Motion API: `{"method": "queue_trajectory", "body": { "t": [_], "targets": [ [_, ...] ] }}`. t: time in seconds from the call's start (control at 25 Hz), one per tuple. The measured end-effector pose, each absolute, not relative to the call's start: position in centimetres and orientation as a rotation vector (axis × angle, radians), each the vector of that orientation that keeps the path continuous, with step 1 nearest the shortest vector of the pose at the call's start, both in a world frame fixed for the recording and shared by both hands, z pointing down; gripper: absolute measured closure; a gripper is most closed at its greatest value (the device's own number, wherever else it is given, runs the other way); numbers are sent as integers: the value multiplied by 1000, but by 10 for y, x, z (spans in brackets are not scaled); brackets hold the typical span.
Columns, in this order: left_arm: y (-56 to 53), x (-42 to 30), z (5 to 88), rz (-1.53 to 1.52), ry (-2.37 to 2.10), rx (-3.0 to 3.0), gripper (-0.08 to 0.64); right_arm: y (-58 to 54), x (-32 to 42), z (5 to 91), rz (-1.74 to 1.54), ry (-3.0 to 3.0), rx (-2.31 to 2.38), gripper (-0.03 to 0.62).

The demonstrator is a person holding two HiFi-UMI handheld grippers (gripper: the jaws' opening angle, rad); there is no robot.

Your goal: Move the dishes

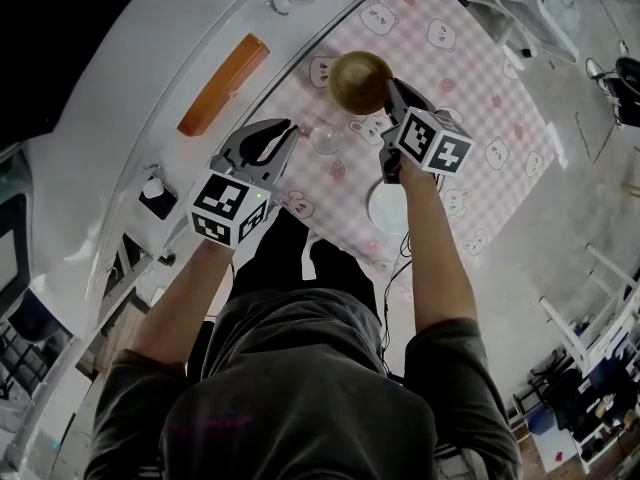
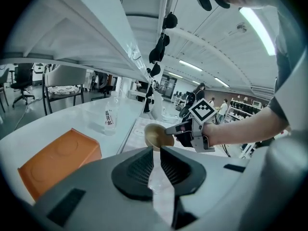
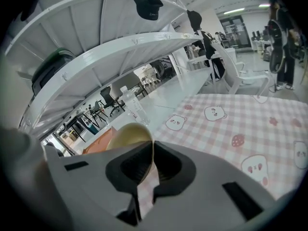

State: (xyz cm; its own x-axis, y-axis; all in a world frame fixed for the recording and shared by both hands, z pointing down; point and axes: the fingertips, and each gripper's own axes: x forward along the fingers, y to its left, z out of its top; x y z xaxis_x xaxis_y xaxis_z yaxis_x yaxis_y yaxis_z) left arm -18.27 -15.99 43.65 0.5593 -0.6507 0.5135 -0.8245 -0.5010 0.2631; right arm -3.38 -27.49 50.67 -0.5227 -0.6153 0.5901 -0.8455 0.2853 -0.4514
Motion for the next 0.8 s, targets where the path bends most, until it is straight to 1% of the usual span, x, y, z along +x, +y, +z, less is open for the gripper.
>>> {"method": "queue_trajectory", "body": {
  "t": [0.24,0.8],
  "targets": [
    [-155,-159,421,485,-1153,2366,515,-263,-12,488,1059,-2271,1370,572],
    [-130,-82,402,503,-1005,2497,515,-207,84,474,1087,-2215,1552,574]
  ]
}}
